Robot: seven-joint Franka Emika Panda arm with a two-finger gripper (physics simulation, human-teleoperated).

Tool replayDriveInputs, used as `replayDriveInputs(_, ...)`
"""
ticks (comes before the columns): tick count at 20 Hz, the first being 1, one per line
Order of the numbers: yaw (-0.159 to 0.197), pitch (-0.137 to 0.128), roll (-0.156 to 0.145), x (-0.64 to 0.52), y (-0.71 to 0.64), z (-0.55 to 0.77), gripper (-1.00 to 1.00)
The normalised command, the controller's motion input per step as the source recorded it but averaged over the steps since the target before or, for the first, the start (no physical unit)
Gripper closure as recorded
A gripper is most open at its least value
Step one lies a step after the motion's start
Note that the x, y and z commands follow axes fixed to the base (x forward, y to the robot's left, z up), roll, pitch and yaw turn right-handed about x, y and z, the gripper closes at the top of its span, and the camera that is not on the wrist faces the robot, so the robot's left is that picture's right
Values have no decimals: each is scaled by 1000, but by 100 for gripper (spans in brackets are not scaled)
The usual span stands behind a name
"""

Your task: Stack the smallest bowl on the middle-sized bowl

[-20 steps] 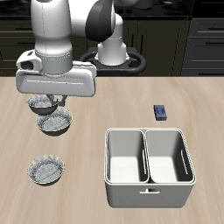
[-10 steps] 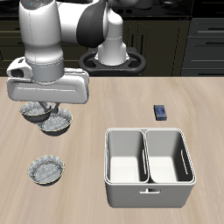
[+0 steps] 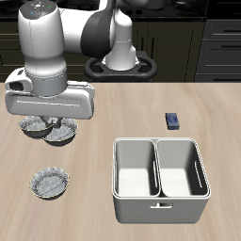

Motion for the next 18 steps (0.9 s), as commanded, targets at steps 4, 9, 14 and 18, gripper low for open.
replayDriveInputs(4, -12, 0, 17, 58, -29, -110, 100)
replayDriveInputs(9, -18, 13, -12, 40, -42, -149, 100)
replayDriveInputs(14, 5, 27, -18, 24, -12, -278, 100)
replayDriveInputs(18, -2, 51, -20, 78, -27, -454, 100)
